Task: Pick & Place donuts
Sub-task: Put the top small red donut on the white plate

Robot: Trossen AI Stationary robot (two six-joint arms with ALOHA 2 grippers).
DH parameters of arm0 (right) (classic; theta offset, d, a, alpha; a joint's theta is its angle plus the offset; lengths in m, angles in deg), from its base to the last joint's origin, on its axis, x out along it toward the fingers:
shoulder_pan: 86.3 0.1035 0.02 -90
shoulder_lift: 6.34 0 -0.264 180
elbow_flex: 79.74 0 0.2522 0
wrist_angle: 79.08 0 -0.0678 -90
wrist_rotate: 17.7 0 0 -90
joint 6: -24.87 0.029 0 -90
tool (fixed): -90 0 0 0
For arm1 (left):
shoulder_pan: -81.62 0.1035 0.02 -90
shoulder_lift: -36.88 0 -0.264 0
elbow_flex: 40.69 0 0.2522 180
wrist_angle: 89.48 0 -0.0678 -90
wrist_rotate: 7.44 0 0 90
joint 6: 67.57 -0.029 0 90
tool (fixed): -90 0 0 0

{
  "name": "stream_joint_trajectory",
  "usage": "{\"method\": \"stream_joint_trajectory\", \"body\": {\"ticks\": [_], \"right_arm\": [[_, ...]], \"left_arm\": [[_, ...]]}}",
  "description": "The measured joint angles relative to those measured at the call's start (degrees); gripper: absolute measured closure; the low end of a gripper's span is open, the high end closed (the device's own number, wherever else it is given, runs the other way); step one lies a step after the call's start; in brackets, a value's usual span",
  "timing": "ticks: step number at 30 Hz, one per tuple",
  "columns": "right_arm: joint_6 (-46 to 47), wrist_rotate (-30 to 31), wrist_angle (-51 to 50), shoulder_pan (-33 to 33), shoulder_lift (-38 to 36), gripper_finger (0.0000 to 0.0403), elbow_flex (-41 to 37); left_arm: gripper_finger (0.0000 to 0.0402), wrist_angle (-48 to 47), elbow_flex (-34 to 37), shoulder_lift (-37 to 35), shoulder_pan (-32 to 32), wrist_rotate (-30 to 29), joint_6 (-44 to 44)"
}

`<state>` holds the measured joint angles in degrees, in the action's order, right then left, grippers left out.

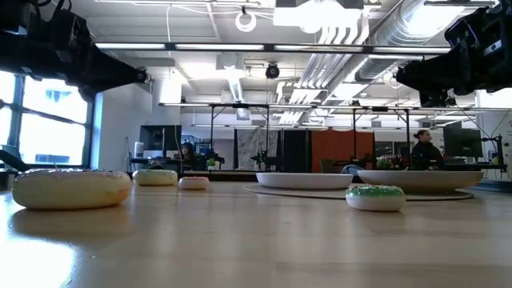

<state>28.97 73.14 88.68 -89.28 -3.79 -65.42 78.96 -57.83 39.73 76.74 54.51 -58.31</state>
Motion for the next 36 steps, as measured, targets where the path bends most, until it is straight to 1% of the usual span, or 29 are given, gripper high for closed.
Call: {"method": "stream_joint_trajectory", "body": {"ticks": [2,5,7,10,12,17,19,21,24,30,34,36], "right_arm": [[0.0,0.0,0.0,0.0,0.0,0.0284,0.0],[0.0,0.0,0.0,0.0,0.0,0.0284,0.0],[0.0,0.0,0.0,0.0,0.0,0.0284,0.0],[-4.6,0.1,1.0,0.0,0.0,0.0284,0.0],[-6.4,0.1,2.5,0.0,0.0,0.0284,0.0],[-8.0,1.2,2.7,0.0,0.0,0.0284,0.0],[-8.0,2.5,1.9,0.0,0.0,0.0284,0.0],[-8.0,3.9,1.4,0.0,0.0,0.0284,0.0],[-8.0,5.4,1.3,0.0,0.0,0.0284,0.0],[-7.2,6.3,3.5,0.0,0.0,0.0284,0.0],[-7.3,6.4,3.9,0.0,0.0,0.0284,0.0],[-7.3,7.1,4.1,0.0,0.0,0.0284,0.0]], "left_arm": [[0.0289,3.3,-0.1,0.0,0.0,0.3,0.3],[0.0289,7.6,-0.1,0.0,0.0,3.1,3.7],[0.0289,9.6,-0.2,0.0,0.0,3.7,4.1],[0.0289,9.6,-0.2,0.6,0.0,0.3,0.9],[0.0289,9.5,-0.2,1.7,0.0,-0.9,-0.2],[0.0289,12.1,-0.2,6.0,0.0,-1.1,1.4],[0.0289,14.0,-0.2,8.6,0.0,-0.7,3.8],[0.0289,16.2,-0.5,11.6,0.0,1.0,5.7],[0.0289,15.8,-2.8,16.7,0.0,1.9,6.0],[0.0289,15.4,-10.1,28.9,0.0,1.4,0.2],[0.0289,13.3,-16.1,37.3,0.0,-3.2,1.8],[0.0289,9.5,-18.8,41.4,0.1,-4.3,1.9]]}}
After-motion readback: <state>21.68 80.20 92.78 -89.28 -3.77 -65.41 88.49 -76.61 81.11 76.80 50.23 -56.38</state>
